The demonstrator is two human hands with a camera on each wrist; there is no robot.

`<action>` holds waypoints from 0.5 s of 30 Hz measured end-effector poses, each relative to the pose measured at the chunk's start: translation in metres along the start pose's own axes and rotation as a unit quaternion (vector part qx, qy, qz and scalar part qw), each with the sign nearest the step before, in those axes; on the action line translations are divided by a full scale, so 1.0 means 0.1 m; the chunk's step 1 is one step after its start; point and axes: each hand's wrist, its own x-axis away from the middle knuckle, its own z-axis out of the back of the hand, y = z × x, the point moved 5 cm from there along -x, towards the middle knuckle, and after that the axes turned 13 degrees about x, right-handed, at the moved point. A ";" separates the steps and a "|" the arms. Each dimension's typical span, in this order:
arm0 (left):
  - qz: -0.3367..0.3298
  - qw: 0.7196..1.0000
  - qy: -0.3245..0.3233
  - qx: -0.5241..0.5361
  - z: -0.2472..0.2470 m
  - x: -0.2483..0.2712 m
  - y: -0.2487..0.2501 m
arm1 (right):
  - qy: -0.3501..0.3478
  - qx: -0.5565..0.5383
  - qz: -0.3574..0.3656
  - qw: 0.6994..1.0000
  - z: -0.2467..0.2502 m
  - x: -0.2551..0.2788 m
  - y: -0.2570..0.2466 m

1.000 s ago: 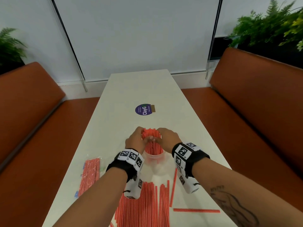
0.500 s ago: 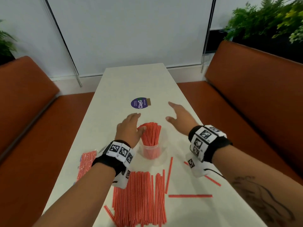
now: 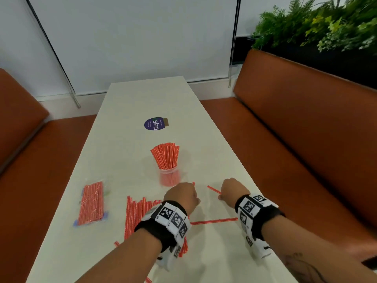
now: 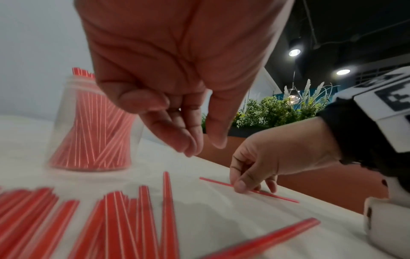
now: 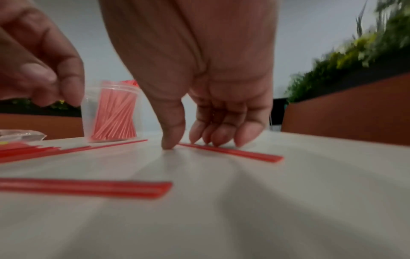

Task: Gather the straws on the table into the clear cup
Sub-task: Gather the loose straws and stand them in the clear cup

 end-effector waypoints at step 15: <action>0.062 0.988 -0.003 -0.144 -0.13 -0.26 0.02 | -0.015 0.028 0.090 0.995 -0.05 0.36 -0.05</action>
